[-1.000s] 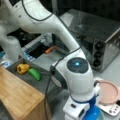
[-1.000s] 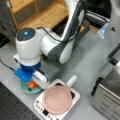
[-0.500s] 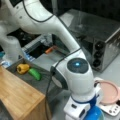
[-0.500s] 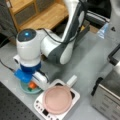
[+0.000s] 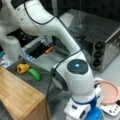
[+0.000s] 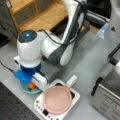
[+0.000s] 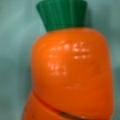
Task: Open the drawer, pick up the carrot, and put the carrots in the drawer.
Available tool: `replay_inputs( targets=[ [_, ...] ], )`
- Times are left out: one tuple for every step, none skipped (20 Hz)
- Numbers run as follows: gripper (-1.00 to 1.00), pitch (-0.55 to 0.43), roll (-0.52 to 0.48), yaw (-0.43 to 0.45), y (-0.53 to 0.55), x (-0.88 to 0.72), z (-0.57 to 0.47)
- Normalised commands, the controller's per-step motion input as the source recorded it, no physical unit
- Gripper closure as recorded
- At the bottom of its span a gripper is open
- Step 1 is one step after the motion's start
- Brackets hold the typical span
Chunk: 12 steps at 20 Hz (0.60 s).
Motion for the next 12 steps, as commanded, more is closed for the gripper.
replay_inputs(
  targets=[
    [-1.00,0.075,-0.071,-0.039,0.08,0.30,-0.17],
    [-1.00,0.076,-0.068,-0.038,0.08,0.30,-0.18],
    [-1.00,0.078,-0.061,-0.037,0.08,0.30,-0.19],
    [-1.00,0.085,-0.053,-0.035,0.08,0.29,-0.19],
    [-1.00,0.093,-0.048,-0.031,0.08,0.29,-0.19],
    [-1.00,0.102,-0.040,-0.026,0.08,0.28,-0.20],
    [-1.00,0.112,-0.034,-0.023,0.08,0.28,-0.19],
    [-1.00,0.116,-0.032,-0.022,0.07,0.27,-0.19],
    [-1.00,0.120,-0.032,-0.021,0.07,0.27,-0.19],
    [-1.00,0.125,-0.019,-0.015,0.06,0.26,-0.19],
    [-1.00,0.126,-0.016,-0.014,0.06,0.26,-0.19],
    [-1.00,0.136,0.004,-0.012,0.06,0.25,-0.19]
  ],
)
